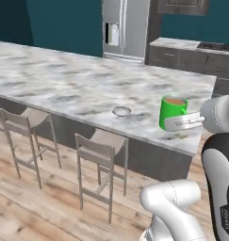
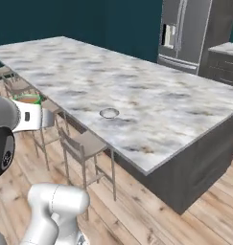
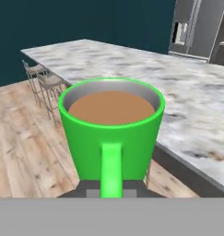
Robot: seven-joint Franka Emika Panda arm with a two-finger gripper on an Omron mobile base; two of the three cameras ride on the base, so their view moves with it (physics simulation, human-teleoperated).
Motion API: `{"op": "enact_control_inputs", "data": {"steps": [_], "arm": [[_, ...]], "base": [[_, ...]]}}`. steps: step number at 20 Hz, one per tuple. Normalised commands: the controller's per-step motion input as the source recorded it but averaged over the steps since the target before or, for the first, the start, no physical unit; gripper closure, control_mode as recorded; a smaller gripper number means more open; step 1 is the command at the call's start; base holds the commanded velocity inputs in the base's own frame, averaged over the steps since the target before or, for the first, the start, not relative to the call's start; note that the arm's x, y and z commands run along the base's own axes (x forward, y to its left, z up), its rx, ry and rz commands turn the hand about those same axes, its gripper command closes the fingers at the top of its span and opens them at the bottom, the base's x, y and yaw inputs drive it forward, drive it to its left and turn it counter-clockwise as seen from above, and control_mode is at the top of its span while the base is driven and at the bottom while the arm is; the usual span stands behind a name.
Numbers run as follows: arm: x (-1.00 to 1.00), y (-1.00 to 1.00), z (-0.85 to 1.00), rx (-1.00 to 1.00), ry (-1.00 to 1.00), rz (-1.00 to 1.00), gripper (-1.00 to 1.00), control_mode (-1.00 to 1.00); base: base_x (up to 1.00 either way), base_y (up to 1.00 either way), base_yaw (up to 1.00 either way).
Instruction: Pick the cup of tea, navigate to the dining table, and place it on the saucer.
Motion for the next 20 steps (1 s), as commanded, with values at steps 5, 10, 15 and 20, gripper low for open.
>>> {"op": "enact_control_inputs", "data": {"steps": [5,10,15,20], "arm": [[0.0,0.0,0.0,0.0,0.0,0.0,1.0,1.0],[0.0,0.0,0.0,0.0,0.0,0.0,1.0,1.0],[0.0,0.0,0.0,0.0,0.0,0.0,1.0,1.0],[0.0,0.0,0.0,0.0,0.0,0.0,1.0,1.0]], "base": [[0.56,0.53,-0.56],[0.4,0.38,-0.24],[0.5,0.33,-0.54],[0.59,0.6,-0.59]]}}
